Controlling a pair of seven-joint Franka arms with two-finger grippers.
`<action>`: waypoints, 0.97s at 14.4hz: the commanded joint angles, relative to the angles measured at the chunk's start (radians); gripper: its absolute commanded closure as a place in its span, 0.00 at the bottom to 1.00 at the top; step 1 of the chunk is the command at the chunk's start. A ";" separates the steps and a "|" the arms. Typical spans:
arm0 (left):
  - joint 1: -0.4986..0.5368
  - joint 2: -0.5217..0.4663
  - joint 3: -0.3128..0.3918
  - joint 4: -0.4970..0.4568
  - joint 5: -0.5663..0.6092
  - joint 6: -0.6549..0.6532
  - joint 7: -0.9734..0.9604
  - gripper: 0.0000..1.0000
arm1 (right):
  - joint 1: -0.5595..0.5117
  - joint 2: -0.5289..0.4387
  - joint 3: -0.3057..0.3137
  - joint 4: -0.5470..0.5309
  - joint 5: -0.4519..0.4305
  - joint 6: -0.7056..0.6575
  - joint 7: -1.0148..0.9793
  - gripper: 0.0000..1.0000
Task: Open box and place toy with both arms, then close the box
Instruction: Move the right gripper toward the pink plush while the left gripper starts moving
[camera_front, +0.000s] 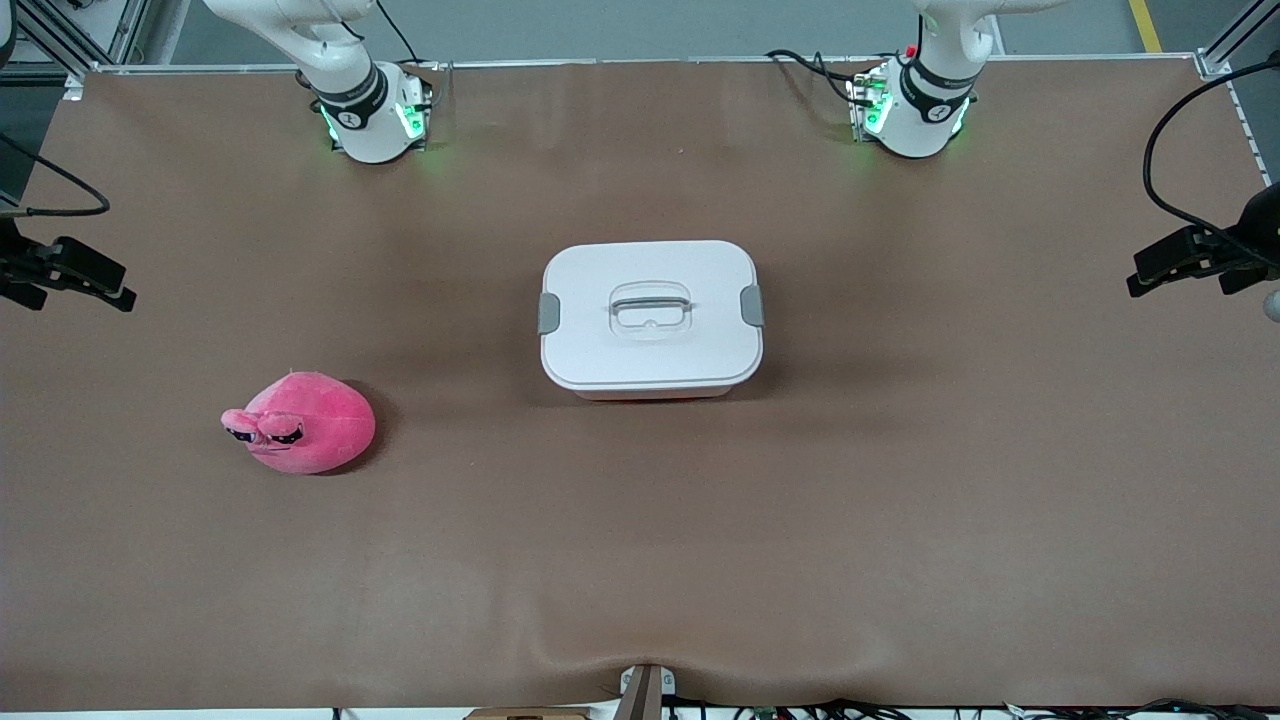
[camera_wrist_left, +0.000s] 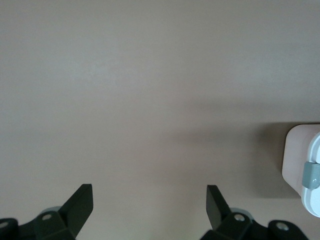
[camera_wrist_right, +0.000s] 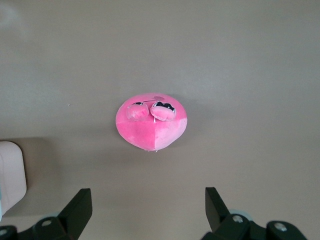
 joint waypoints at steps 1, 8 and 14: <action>0.009 0.028 -0.004 0.034 -0.044 -0.028 -0.006 0.00 | -0.012 0.033 0.006 0.014 0.000 -0.013 -0.007 0.00; -0.017 0.061 -0.015 0.034 -0.057 -0.028 -0.291 0.00 | -0.024 0.245 0.006 0.017 0.001 -0.015 -0.010 0.00; -0.107 0.084 -0.020 0.037 -0.051 -0.025 -0.585 0.00 | 0.071 0.326 0.016 -0.003 -0.011 0.147 -0.239 0.00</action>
